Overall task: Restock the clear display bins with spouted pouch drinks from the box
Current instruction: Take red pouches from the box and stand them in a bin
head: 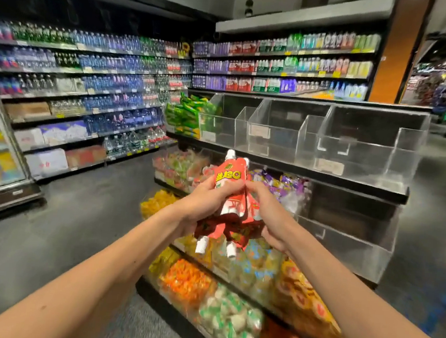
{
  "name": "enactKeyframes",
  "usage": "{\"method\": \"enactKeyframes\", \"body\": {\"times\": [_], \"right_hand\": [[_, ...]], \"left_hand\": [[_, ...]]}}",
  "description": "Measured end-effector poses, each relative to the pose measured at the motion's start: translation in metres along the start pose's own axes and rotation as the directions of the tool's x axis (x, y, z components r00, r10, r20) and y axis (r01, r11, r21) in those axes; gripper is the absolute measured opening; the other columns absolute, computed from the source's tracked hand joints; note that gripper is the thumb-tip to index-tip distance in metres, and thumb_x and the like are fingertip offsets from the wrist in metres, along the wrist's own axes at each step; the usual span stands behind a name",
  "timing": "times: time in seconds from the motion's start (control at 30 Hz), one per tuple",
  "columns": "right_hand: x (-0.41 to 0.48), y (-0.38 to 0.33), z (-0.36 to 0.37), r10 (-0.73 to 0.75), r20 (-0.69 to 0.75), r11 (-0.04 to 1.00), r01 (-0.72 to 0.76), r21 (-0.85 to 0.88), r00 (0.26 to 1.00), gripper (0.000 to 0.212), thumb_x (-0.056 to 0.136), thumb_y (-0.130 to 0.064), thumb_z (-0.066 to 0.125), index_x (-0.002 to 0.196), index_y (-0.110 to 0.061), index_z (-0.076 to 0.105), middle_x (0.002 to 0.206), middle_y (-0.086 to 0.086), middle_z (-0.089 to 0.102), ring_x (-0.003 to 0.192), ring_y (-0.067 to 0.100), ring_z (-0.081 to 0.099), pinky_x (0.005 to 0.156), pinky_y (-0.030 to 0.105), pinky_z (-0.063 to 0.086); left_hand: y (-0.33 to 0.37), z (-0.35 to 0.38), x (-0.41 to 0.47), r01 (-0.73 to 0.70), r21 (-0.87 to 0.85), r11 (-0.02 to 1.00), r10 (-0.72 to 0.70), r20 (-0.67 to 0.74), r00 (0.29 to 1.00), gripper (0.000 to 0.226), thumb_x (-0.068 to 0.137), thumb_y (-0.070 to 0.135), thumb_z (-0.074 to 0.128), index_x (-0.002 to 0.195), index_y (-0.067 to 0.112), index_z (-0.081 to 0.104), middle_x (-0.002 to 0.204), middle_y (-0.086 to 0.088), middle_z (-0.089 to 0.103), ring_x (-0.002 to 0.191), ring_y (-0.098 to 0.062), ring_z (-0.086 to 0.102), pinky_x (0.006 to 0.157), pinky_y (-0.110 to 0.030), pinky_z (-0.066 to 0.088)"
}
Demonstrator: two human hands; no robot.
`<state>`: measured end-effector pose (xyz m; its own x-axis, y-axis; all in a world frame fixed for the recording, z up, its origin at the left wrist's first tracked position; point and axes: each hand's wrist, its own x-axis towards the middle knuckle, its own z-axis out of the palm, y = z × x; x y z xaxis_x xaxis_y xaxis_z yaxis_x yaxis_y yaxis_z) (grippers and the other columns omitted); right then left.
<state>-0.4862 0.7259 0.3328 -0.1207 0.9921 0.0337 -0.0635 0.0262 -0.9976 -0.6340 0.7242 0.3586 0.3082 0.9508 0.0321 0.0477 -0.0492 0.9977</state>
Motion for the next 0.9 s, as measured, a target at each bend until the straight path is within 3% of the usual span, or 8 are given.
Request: {"method": "enactKeyframes", "body": {"times": [0.17, 0.27, 0.33, 0.43, 0.6, 0.7, 0.8, 0.9], "right_hand": [[0.083, -0.017, 0.002, 0.026, 0.027, 0.999, -0.027, 0.034, 0.999, 0.071, 0.079, -0.076, 0.058, 0.123, -0.021, 0.070, 0.117, 0.009, 0.072, 0.111, 0.025, 0.068, 0.104, 0.047, 0.048], [0.131, -0.019, -0.009, 0.104, 0.031, 0.995, -0.104, -0.003, 0.994, 0.068, 0.070, -0.068, 0.062, 0.114, -0.016, 0.071, 0.096, 0.010, 0.077, 0.082, 0.023, 0.075, 0.068, 0.035, 0.060], [0.155, -0.015, -0.019, 0.162, -0.015, 0.987, -0.162, -0.018, 0.987, 0.058, 0.073, -0.066, 0.061, 0.102, -0.017, 0.072, 0.081, 0.007, 0.076, 0.064, 0.018, 0.072, 0.052, 0.027, 0.054], [0.199, -0.003, -0.030, 0.201, -0.082, 0.979, -0.204, -0.029, 0.976, 0.048, 0.080, -0.064, 0.059, 0.100, -0.022, 0.071, 0.086, 0.005, 0.077, 0.071, 0.019, 0.074, 0.066, 0.035, 0.056], [0.288, 0.007, -0.040, 0.219, -0.238, 0.976, -0.217, 0.036, 0.946, 0.030, 0.094, -0.044, 0.058, 0.097, -0.016, 0.069, 0.069, 0.001, 0.072, 0.052, 0.014, 0.066, 0.044, 0.025, 0.050], [0.335, 0.003, -0.044, 0.167, -0.336, 0.986, -0.154, 0.064, 0.927, 0.028, 0.088, -0.036, 0.069, 0.105, -0.013, 0.070, 0.078, 0.006, 0.071, 0.062, 0.020, 0.064, 0.051, 0.028, 0.048], [0.372, -0.005, -0.060, 0.120, -0.423, 0.993, -0.099, 0.070, 0.898, 0.027, 0.087, -0.025, 0.070, 0.108, -0.007, 0.066, 0.080, 0.008, 0.072, 0.064, 0.021, 0.067, 0.055, 0.035, 0.055], [0.386, -0.025, -0.073, 0.109, -0.519, 0.994, -0.084, 0.071, 0.848, 0.034, 0.084, -0.019, 0.072, 0.113, -0.002, 0.067, 0.095, 0.017, 0.072, 0.087, 0.033, 0.066, 0.091, 0.058, 0.050]], "left_hand": [[0.004, -0.031, 0.094, -0.032, 0.028, 0.999, 0.029, 0.103, 0.994, 0.019, 0.098, 0.022, 0.061, 0.117, 0.023, 0.061, 0.100, -0.005, 0.074, 0.081, -0.015, 0.072, 0.070, -0.027, 0.059], [-0.001, -0.043, 0.153, -0.082, 0.134, 0.988, 0.062, 0.148, 0.987, 0.029, 0.095, 0.018, 0.065, 0.122, 0.023, 0.057, 0.107, -0.010, 0.073, 0.087, -0.015, 0.068, 0.077, -0.030, 0.055], [-0.008, -0.048, 0.185, -0.111, 0.191, 0.975, 0.072, 0.198, 0.978, 0.030, 0.090, 0.021, 0.070, 0.116, 0.026, 0.056, 0.104, -0.009, 0.074, 0.081, -0.008, 0.066, 0.077, -0.025, 0.053], [-0.018, -0.060, 0.237, -0.136, 0.287, 0.948, 0.051, 0.285, 0.957, 0.025, 0.091, 0.027, 0.070, 0.106, 0.036, 0.052, 0.097, 0.013, 0.069, 0.074, 0.012, 0.060, 0.065, -0.003, 0.046], [-0.030, -0.092, 0.338, -0.146, 0.269, 0.952, -0.008, 0.498, 0.867, 0.064, 0.080, 0.018, 0.079, 0.133, 0.017, 0.043, 0.112, -0.008, 0.067, 0.088, -0.009, 0.062, 0.076, -0.020, 0.052], [-0.030, -0.114, 0.407, 0.000, 0.124, 0.992, -0.073, 0.588, 0.805, 0.053, 0.075, 0.033, 0.069, 0.121, 0.010, 0.059, 0.114, -0.020, 0.066, 0.096, -0.026, 0.062, 0.084, -0.039, 0.051], [-0.028, -0.120, 0.469, 0.268, -0.086, 0.960, -0.150, 0.648, 0.747, 0.035, 0.085, 0.017, 0.051, 0.117, 0.008, 0.063, 0.105, -0.024, 0.062, 0.086, -0.034, 0.059, 0.081, -0.044, 0.050], [-0.012, -0.110, 0.493, 0.141, -0.074, 0.987, -0.065, 0.616, 0.785, 0.032, 0.090, 0.002, 0.042, 0.097, 0.017, 0.069, 0.082, -0.010, 0.056, 0.065, -0.018, 0.049, 0.059, -0.032, 0.037]]}}
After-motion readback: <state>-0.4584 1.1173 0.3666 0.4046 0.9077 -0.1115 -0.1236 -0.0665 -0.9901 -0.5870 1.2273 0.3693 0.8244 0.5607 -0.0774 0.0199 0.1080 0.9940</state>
